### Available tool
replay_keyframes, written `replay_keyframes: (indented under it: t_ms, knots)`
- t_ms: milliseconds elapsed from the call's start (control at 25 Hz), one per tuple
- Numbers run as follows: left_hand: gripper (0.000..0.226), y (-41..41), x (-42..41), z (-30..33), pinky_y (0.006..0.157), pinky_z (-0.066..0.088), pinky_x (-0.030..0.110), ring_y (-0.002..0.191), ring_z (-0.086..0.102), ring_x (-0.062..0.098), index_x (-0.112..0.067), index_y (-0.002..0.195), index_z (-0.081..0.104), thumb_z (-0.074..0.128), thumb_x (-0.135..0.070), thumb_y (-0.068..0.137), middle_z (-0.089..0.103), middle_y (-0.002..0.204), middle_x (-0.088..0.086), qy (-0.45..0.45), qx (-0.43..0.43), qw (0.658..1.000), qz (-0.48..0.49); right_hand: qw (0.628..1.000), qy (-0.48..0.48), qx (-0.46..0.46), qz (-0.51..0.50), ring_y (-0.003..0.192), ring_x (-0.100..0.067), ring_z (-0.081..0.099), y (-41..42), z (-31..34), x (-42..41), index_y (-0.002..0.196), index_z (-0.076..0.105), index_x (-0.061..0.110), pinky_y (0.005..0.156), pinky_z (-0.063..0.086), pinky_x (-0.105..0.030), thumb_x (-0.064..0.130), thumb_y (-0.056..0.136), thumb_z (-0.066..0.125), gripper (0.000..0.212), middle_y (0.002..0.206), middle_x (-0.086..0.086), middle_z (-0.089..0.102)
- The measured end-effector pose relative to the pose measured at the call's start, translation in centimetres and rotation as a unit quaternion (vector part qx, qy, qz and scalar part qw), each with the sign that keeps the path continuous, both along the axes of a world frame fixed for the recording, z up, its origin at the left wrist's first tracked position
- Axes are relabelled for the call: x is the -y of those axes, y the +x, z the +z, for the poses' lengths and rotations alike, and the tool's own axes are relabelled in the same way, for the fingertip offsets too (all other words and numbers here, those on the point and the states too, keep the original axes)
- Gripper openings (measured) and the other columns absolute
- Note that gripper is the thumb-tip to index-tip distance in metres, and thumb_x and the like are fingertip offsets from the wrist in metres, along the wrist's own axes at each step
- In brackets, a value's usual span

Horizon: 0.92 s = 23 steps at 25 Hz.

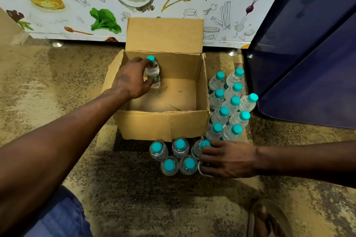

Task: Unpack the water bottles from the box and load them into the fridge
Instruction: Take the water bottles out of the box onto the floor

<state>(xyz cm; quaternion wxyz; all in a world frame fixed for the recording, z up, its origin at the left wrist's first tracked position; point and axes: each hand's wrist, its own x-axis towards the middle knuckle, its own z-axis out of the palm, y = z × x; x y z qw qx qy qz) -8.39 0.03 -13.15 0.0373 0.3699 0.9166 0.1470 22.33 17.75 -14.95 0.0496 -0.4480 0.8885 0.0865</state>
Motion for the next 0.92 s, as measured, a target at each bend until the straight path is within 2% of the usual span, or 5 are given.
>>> replay_keyframes:
  t_ms: [200,320,520,680,920]
  knots:
    - [0.079,-2.3,-1.9,-1.3,0.114,0.038,0.048,0.141,0.038,0.034,-0.027,0.157,0.023,0.068,-0.029,0.092,0.027,0.161,0.010,-0.026,0.013,0.999,0.015,0.995,-0.091,0.026,-0.030,0.090,-0.016,0.045,-1.5,1.9,-0.6,0.109,0.055,0.019,0.075,0.041,-0.031,0.059,0.093,0.057,0.044,0.102,-0.002,0.056]
    - [0.070,-2.7,-2.8,-2.6,0.109,0.043,0.050,0.137,0.042,0.035,-0.024,0.154,0.034,0.067,-0.022,0.092,0.022,0.163,0.005,-0.115,0.001,0.993,0.000,0.971,-0.200,0.034,-0.129,0.083,-0.014,0.045,-2.9,2.9,-1.2,0.103,0.063,0.016,0.068,0.044,-0.032,0.057,0.096,0.057,0.042,0.094,-0.002,0.056]
    - [0.066,-2.7,-3.4,-3.3,0.095,0.052,0.052,0.114,0.052,0.039,-0.014,0.143,0.042,0.070,-0.003,0.085,0.038,0.135,0.014,-0.102,-0.072,0.992,0.023,0.889,-0.324,0.019,-0.323,0.076,-0.009,0.053,-5.4,3.9,-3.4,0.099,0.066,0.018,0.062,0.049,-0.033,0.051,0.093,0.065,0.033,0.089,0.005,0.059]
    - [0.047,-3.2,-3.5,-2.9,0.099,0.050,0.049,0.111,0.055,0.040,0.000,0.124,0.058,0.076,0.000,0.080,0.039,0.134,0.018,-0.107,-0.067,0.990,0.067,0.869,-0.330,0.023,-0.367,0.072,-0.005,0.053,-6.1,4.6,-5.0,0.097,0.066,0.019,0.062,0.050,-0.028,0.047,0.091,0.066,0.028,0.085,0.008,0.060]
    - [0.036,-0.2,-2.1,1.8,0.083,0.055,0.045,0.097,0.063,0.032,-0.010,0.113,0.070,0.077,-0.031,0.084,0.068,0.109,0.015,-0.001,-0.055,0.998,0.022,0.799,-0.413,0.033,-0.436,0.070,-0.004,0.062,-7.7,8.0,-8.0,0.099,0.068,0.016,0.062,0.052,-0.023,0.033,0.090,0.073,0.020,0.084,0.011,0.066]
